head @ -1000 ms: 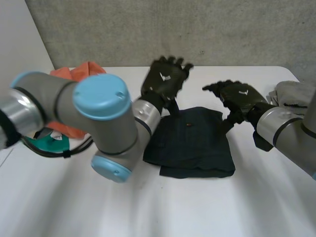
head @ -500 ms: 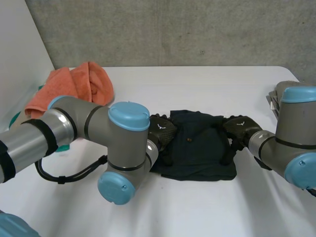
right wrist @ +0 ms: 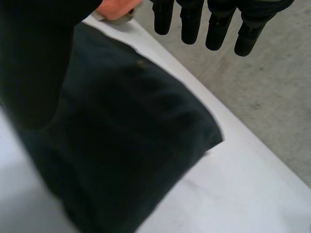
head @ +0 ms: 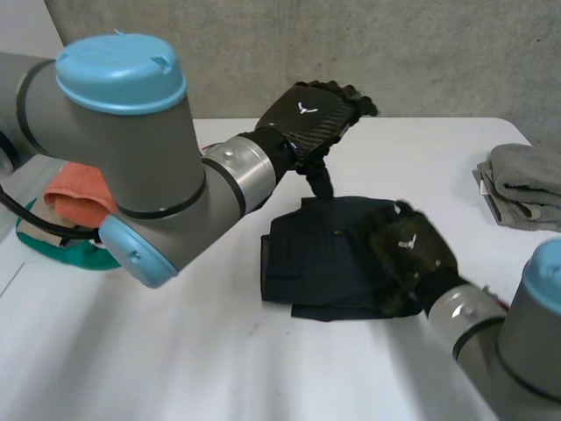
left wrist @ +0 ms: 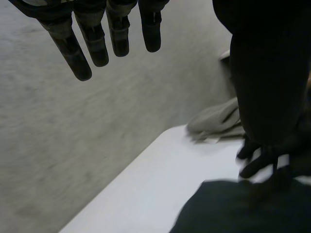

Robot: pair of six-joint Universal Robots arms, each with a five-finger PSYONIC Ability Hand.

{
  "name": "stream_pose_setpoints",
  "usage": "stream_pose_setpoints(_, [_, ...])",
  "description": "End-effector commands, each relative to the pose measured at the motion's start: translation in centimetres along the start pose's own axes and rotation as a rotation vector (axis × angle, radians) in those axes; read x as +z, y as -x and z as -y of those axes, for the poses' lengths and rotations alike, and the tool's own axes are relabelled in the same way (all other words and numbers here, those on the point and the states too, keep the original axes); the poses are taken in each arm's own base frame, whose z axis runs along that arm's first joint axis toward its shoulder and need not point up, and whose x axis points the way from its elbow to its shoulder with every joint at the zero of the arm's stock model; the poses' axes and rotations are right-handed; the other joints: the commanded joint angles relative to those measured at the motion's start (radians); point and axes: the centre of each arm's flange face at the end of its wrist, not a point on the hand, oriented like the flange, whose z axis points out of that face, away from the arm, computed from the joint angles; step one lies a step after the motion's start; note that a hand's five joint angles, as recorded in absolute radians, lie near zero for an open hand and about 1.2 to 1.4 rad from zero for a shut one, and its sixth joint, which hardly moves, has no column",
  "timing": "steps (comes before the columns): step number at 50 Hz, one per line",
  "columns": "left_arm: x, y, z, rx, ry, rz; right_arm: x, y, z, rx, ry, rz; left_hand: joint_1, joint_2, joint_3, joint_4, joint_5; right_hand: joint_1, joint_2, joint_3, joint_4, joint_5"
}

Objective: Fold the laundry.

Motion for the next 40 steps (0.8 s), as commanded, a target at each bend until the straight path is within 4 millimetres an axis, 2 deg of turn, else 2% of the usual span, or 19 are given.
stream_pose_setpoints(1, [-0.3,-0.5,0.4,-0.118,0.001,-0.128,0.6,1.9,-3.0,-0.007,0.008,0.020,0.063,0.064,0.069,0.062,0.060,-0.018,-0.017,-0.036,-0.037,-0.049])
stream_pose_setpoints(4, [-0.3,-0.5,0.3,-0.119,0.002,-0.127,1.6,2.2,-3.7,-0.013,-0.019,0.003,0.063,0.064,0.069,0.062,0.060,-0.018,-0.017,-0.036,-0.037,-0.049])
stream_pose_setpoints(17, [-0.3,-0.6,-0.1,-0.124,0.012,-0.131,5.3,1.6,-4.6,-0.039,-0.112,-0.091,0.060,0.061,0.066,0.059,0.057,0.003,0.004,-0.015,-0.016,-0.028])
stream_pose_setpoints(19, [-0.3,-0.6,-0.2,-0.125,0.015,-0.132,5.6,1.5,-4.6,-0.042,-0.116,-0.090,0.060,0.061,0.066,0.059,0.057,0.191,0.192,0.173,0.172,0.160])
stream_pose_setpoints(20, [-0.3,-0.6,-0.2,-0.126,0.016,-0.132,5.8,1.6,-4.6,-0.043,-0.118,-0.085,0.060,0.061,0.066,0.059,0.057,0.355,0.356,0.337,0.336,0.323])
stream_pose_setpoints(21, [-0.3,-0.6,-0.3,-0.127,0.019,-0.132,6.1,1.5,-4.4,-0.042,-0.128,-0.082,0.060,0.061,0.066,0.059,0.057,0.784,0.785,0.766,0.765,0.752])
stream_pose_setpoints(23, [-0.4,-0.7,-0.4,-0.129,0.023,-0.134,6.3,1.4,-4.2,-0.043,-0.140,-0.081,0.060,0.061,0.066,0.059,0.057,1.202,1.203,1.184,1.183,1.171])
stream_pose_setpoints(27, [-0.4,-0.6,-0.3,-0.126,0.019,-0.132,7.1,0.5,-3.1,-0.050,-0.187,-0.093,0.060,0.061,0.066,0.059,0.057,1.204,1.205,1.186,1.185,1.173])
stream_pose_setpoints(30, [-0.4,-0.4,-0.2,-0.125,0.016,-0.129,7.9,-0.4,-1.3,-0.059,-0.249,-0.118,0.060,0.061,0.066,0.059,0.057,1.204,1.205,1.186,1.185,1.173])
stream_pose_setpoints(32, [-0.4,0.0,0.2,-0.120,0.002,-0.119,8.6,-1.4,-0.1,-0.058,-0.288,-0.145,0.063,0.064,0.069,0.062,0.060,1.204,1.205,1.186,1.185,1.173])
stream_pose_setpoints(33, [-0.5,0.3,0.5,-0.116,-0.007,-0.112,9.2,-2.6,1.1,-0.056,-0.327,-0.176,0.063,0.064,0.069,0.062,0.060,1.204,1.205,1.186,1.185,1.173])
stream_pose_setpoints(36, [-0.8,1.4,2.0,-0.098,-0.057,-0.082,10.2,-5.9,2.5,-0.043,-0.379,-0.251,0.063,0.064,0.069,0.062,0.060,1.204,1.205,1.186,1.185,1.173])
stream_pose_setpoints(37, [-0.9,1.6,2.4,-0.094,-0.069,-0.075,10.7,-8.7,3.2,-0.032,-0.408,-0.310,0.063,0.064,0.069,0.062,0.060,1.204,1.205,1.186,1.185,1.173])
stream_pose_setpoints(40, [-1.3,2.1,3.6,-0.082,-0.103,-0.062,11.2,-13.3,4.2,-0.009,-0.456,-0.400,0.063,0.064,0.069,0.062,0.060,1.204,1.205,1.186,1.185,1.173])
